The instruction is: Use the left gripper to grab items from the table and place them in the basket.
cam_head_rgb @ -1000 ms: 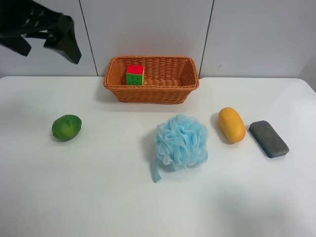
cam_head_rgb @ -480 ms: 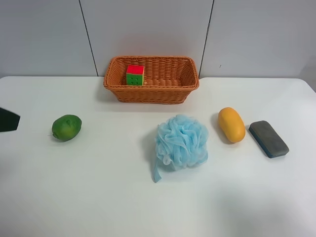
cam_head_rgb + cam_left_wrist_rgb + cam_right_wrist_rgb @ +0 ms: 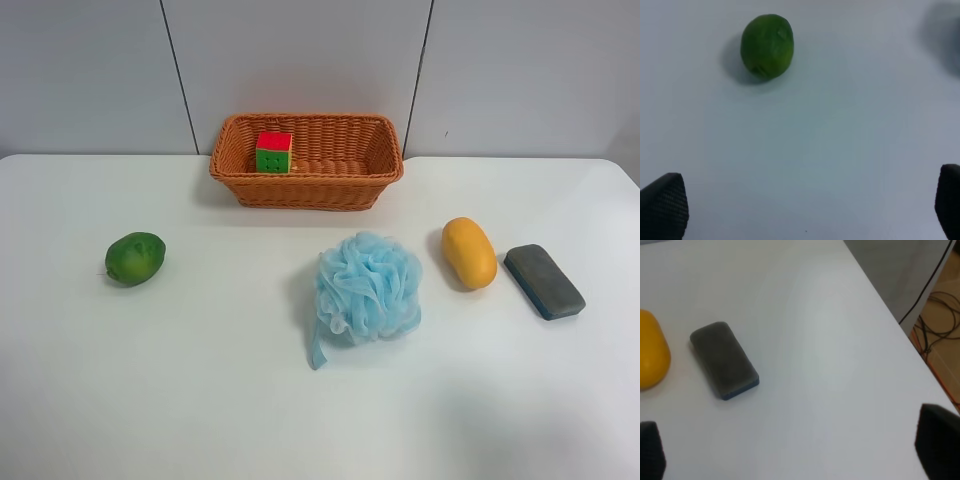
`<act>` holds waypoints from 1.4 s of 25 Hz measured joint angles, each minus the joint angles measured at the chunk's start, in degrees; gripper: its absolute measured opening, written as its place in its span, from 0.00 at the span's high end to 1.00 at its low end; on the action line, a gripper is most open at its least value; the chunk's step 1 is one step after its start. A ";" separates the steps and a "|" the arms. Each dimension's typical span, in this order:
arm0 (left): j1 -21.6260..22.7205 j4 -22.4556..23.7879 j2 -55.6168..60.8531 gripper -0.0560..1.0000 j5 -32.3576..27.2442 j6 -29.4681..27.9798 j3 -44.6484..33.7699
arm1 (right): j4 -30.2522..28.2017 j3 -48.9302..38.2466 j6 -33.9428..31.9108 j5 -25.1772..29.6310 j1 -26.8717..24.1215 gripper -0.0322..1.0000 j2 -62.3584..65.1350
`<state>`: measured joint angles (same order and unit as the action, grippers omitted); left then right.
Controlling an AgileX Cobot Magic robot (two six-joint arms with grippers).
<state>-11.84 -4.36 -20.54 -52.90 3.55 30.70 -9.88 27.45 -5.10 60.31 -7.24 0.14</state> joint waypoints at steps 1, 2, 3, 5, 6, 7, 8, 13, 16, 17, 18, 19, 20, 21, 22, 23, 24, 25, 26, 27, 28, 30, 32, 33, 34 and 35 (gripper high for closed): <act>1.25 -0.30 1.37 0.01 0.08 1.70 -0.17 | 0.00 0.00 0.00 0.00 0.00 0.01 0.00; 2.22 -0.52 2.67 0.01 0.15 2.67 -0.22 | 0.00 0.00 0.00 0.00 0.00 0.01 0.00; 3.25 -0.58 3.89 0.01 0.15 3.69 -0.22 | 0.00 0.00 0.00 0.00 0.00 0.01 0.00; 4.94 -0.76 5.94 0.01 0.15 4.82 -0.22 | 0.00 0.00 0.00 0.00 0.00 0.01 0.00; 5.41 -0.81 7.00 0.01 0.15 5.14 -0.22 | 0.00 0.00 0.00 0.00 0.00 0.01 0.00; 5.82 -0.81 7.90 0.01 0.15 5.22 -0.22 | 0.00 0.00 0.00 0.00 0.00 0.01 0.00; 6.05 -0.81 8.93 0.01 0.15 5.36 -0.22 | 0.00 0.00 0.00 0.00 0.00 0.01 0.00; 6.17 -0.81 13.91 0.01 0.04 5.36 -0.22 | 0.00 0.00 0.00 0.00 0.00 0.01 0.00; 6.22 -0.88 16.98 0.01 0.04 5.36 -0.22 | 0.00 0.00 0.00 0.00 0.00 0.01 0.00; 6.22 -0.90 18.11 0.01 0.00 5.36 -0.22 | 0.00 0.00 0.00 0.00 0.00 0.01 0.00; 6.22 -0.95 19.06 0.01 0.00 5.36 -0.22 | 0.00 0.00 0.00 0.00 0.00 0.01 0.00; 6.22 -0.95 19.98 0.01 -0.07 5.36 -0.22 | 0.00 0.00 0.00 0.00 0.00 0.01 0.00; 6.22 -0.95 20.54 0.01 -0.27 5.38 -0.22 | 0.00 0.00 0.00 0.00 0.00 0.01 0.00; 6.22 -0.95 20.77 0.01 -1.08 5.38 -0.17 | 0.00 0.00 0.00 0.00 0.00 0.01 0.00; 6.22 -0.95 20.81 0.01 -2.44 5.07 -0.17 | 0.00 0.00 0.00 0.00 0.00 0.01 0.00; 6.22 -1.00 20.81 0.01 -4.43 4.50 -0.17 | 0.00 0.00 0.00 0.00 0.00 0.01 0.00; 6.22 -1.00 20.81 0.01 -6.33 3.31 -0.17 | 0.00 0.00 0.00 0.00 0.00 0.01 0.00; 6.22 -1.00 20.81 0.00 -8.31 2.38 -0.17 | 0.00 0.00 0.00 0.00 0.00 0.01 0.00; 6.22 -1.00 20.81 0.00 -9.28 1.97 -0.17 | 0.00 0.00 0.00 0.00 0.00 0.01 0.00; 6.22 -1.00 20.83 0.00 -9.40 1.83 -0.17 | 0.00 0.00 0.00 0.00 0.00 0.01 0.00; 6.22 -1.00 20.83 0.00 -9.19 1.71 -0.23 | 0.00 0.00 0.00 0.00 0.00 0.01 0.00; 6.22 -1.00 20.89 0.00 -8.48 1.71 -0.96 | 0.00 0.00 0.00 0.00 0.00 0.01 0.00; 6.55 -1.00 20.88 0.00 -8.43 1.71 -1.41 | 0.00 0.00 0.00 0.00 0.00 0.01 0.00; 7.11 -1.00 20.90 0.00 -8.37 1.71 -1.46 | 0.00 0.00 0.00 0.00 0.00 0.01 0.00; 7.69 -1.00 20.90 0.00 -8.37 1.71 -1.46 | 0.00 0.00 0.00 0.00 0.00 0.01 0.00; 8.45 -1.00 20.90 0.00 -8.32 1.71 -1.46 | 0.00 0.00 0.00 0.00 0.00 0.01 0.00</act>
<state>-3.40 -5.37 0.35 -61.22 5.26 29.24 -9.88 27.45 -5.10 60.31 -7.24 0.14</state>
